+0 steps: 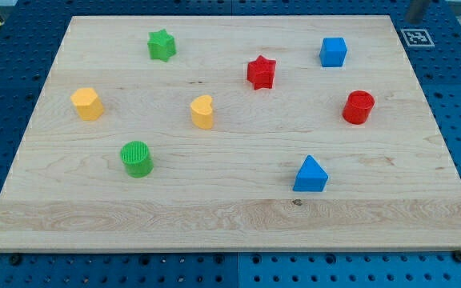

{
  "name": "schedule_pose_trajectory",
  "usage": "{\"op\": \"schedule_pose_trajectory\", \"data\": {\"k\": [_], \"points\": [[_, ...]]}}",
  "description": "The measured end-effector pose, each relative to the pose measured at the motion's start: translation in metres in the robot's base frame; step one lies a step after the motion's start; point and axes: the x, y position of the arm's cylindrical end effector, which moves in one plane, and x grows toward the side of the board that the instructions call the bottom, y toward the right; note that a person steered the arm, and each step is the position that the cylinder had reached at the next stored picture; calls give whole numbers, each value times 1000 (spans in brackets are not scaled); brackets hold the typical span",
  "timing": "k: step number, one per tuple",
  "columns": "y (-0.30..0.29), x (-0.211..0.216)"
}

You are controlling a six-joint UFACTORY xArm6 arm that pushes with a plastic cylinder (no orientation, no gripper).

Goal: Move your arm towards the top center

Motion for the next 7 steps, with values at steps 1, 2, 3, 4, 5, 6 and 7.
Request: {"op": "schedule_pose_trajectory", "data": {"k": [1,2,3,4,5,6,7], "points": [[0,0],[-15,-3],[-25,-6],[-25,-5],[-34,-5],[-36,-4],[-42,-3]]}}
